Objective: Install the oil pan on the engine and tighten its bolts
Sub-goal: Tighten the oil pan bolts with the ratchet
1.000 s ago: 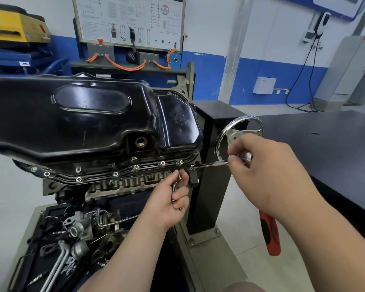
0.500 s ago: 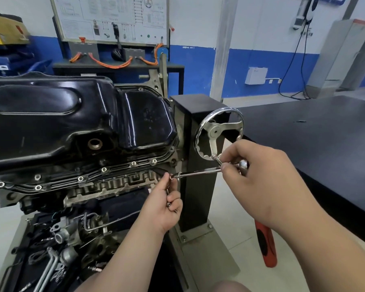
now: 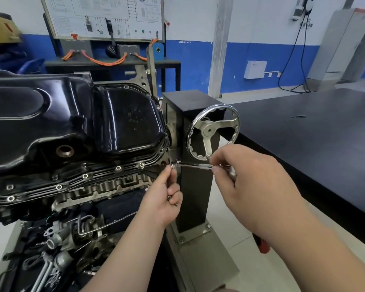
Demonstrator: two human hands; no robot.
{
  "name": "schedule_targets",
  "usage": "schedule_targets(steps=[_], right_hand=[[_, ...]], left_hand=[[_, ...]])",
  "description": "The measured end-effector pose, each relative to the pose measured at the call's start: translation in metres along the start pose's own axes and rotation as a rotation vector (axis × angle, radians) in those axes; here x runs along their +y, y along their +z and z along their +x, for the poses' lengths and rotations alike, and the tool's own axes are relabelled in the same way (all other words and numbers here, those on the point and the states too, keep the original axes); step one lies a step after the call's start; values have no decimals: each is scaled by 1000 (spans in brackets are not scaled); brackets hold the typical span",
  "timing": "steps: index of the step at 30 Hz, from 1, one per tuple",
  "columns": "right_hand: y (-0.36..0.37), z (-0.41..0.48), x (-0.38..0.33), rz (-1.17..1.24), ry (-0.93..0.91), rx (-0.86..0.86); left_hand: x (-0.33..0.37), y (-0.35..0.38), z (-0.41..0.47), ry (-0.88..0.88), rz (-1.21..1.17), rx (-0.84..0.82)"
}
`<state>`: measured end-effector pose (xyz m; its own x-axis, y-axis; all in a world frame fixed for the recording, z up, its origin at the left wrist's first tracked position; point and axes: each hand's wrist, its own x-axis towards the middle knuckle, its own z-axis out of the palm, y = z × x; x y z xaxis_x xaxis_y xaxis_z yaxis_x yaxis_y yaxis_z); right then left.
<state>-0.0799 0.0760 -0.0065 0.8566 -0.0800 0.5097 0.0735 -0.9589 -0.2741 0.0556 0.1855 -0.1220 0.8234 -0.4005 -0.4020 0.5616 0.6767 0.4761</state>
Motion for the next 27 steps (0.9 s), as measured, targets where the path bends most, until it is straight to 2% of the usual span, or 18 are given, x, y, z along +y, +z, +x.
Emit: schedule_targets(steps=[3,6,9,16,27], right_hand=[[0,4,6,-8,-16,-7],[-6,8,16,84,35,37],[-8,14,22,125,40,-30],[-15,18,21,134,48,-18],[-19,15,15,94,49,17]], left_hand=[[6,18,3,16,4,-57],[10,18,8,33,66,-75],[10,10,12,13,60,-85],[12,1,15,-17,-22,-89],[13,-8,12,-26,44,-190]])
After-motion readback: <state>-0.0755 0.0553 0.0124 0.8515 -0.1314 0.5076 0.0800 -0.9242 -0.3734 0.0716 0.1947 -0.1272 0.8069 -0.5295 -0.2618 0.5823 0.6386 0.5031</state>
